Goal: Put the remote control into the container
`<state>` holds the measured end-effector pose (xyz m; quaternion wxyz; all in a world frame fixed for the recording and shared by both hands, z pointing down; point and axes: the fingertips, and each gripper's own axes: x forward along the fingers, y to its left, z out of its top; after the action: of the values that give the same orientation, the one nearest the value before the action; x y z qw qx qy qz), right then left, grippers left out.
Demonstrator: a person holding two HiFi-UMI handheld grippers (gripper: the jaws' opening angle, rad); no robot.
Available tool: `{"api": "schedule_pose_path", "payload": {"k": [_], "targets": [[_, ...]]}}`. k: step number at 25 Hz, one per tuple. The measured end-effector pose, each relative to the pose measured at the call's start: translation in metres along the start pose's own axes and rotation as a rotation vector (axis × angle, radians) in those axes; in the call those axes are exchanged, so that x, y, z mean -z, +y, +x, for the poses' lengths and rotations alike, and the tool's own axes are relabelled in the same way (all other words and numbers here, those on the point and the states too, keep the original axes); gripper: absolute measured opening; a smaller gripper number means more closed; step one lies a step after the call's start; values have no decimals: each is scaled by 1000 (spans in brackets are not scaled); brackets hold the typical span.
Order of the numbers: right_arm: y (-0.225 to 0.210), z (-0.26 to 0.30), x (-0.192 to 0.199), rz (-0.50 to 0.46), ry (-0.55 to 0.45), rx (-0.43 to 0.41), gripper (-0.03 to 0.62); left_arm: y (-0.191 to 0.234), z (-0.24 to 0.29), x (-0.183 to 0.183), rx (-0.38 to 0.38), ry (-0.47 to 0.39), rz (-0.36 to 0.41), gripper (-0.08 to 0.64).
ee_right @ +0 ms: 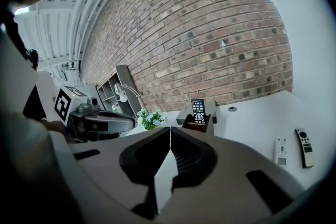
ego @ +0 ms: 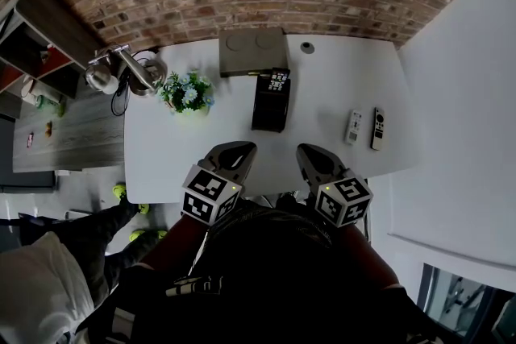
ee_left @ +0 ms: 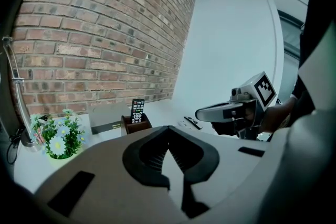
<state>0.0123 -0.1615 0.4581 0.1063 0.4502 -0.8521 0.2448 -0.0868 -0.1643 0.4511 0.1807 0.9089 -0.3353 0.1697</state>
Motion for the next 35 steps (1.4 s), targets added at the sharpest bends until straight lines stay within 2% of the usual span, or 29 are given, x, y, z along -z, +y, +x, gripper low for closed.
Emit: {"api": "schedule_pose_path", "payload": {"k": [9,12,16,22,28,30,32,35], "targets": [[-12,1,9,7,31,10,9,-3,9,1,-10,11,22,5],[-30,0,15,9,49,51,9,-6,20,6,-6,56,63,5],[-77,-7,22,18,55,154,9,-12,40,23,3,156,94,5],[-167,-24,38,51,80,335,9,-19,67,27,23,201,103,5],[-254,-16,69,18,203,465,11,-16,89,36,2,254,120,5],[-282,-13,79,67,250,500,12,-15,91,38,-12,265,111,5],[-309,-11,86,170,283,533,22,-13,92,41,-27,279,96,5],[-345,0,92,325,312,550,121,-9,93,43,-51,289,74,5]]}}
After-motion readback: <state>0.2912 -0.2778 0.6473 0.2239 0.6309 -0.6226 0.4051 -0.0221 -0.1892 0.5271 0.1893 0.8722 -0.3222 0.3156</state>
